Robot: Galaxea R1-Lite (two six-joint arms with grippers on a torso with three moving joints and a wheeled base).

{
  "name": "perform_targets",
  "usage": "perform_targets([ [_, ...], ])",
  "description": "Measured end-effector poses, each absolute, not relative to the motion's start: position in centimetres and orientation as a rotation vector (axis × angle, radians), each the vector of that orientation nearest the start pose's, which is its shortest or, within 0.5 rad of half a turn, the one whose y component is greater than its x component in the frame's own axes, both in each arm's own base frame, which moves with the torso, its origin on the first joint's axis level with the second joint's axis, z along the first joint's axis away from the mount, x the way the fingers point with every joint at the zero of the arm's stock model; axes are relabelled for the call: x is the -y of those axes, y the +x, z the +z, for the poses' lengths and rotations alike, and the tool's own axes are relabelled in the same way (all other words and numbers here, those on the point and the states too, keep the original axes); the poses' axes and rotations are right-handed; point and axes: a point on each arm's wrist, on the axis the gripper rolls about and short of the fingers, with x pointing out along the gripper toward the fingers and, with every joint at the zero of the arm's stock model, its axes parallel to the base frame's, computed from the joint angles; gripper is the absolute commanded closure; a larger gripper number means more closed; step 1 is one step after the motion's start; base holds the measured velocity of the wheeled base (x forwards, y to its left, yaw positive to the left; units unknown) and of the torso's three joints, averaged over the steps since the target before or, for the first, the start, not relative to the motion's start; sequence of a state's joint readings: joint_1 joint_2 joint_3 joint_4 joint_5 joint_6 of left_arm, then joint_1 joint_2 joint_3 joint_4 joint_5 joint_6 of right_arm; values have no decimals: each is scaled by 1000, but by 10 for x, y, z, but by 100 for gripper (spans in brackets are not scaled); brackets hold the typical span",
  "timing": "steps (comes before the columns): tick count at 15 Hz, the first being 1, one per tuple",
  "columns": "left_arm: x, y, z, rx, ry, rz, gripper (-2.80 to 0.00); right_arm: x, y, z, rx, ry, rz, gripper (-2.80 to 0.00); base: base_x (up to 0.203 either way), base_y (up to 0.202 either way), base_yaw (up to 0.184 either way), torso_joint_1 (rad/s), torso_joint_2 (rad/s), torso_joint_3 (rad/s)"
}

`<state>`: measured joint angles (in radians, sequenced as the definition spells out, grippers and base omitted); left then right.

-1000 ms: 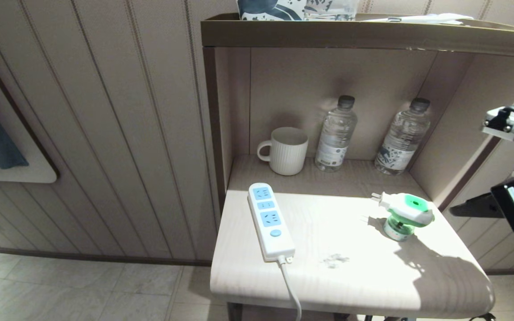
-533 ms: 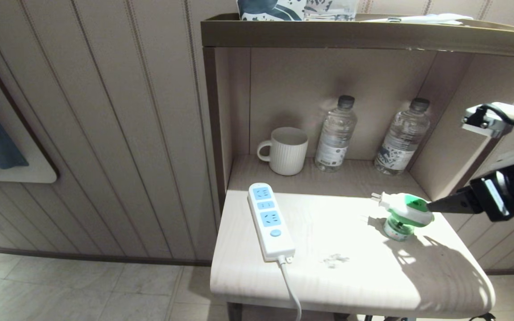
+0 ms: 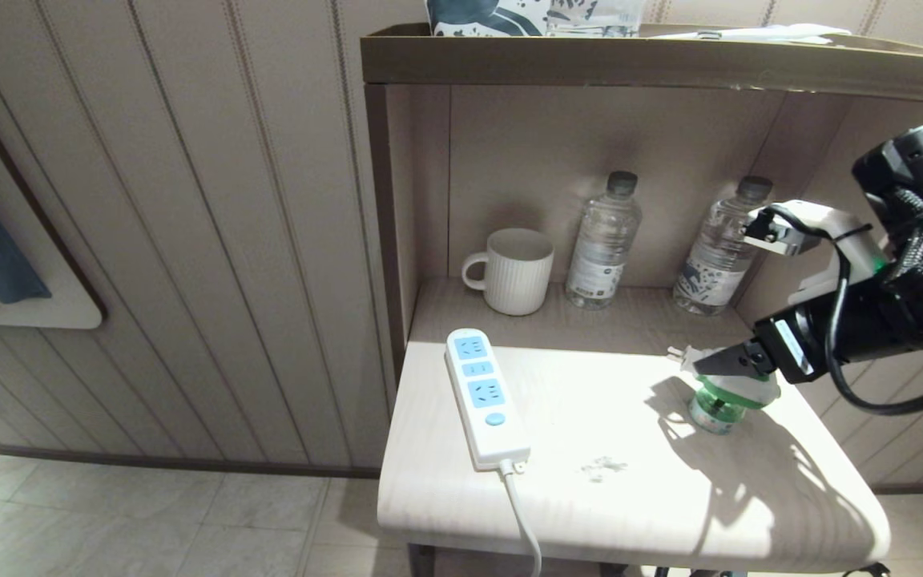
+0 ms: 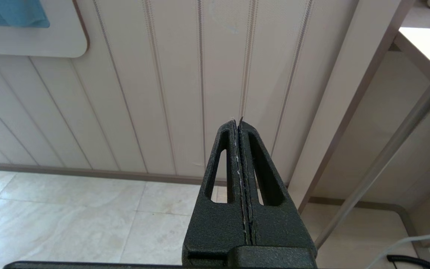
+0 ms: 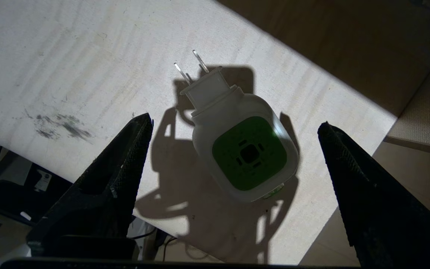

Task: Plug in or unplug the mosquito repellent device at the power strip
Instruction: Pick up the mosquito repellent liquid

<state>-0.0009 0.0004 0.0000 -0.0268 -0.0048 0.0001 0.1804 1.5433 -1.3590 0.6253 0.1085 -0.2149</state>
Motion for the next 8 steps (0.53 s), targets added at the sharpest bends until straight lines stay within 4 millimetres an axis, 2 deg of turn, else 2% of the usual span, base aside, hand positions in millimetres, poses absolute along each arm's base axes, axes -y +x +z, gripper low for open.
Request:
perform_targets([
  [8, 0, -23, 78, 27, 0, -5, 0, -47, 252, 262, -807, -254, 306, -280, 0, 0, 0, 0, 0, 0],
])
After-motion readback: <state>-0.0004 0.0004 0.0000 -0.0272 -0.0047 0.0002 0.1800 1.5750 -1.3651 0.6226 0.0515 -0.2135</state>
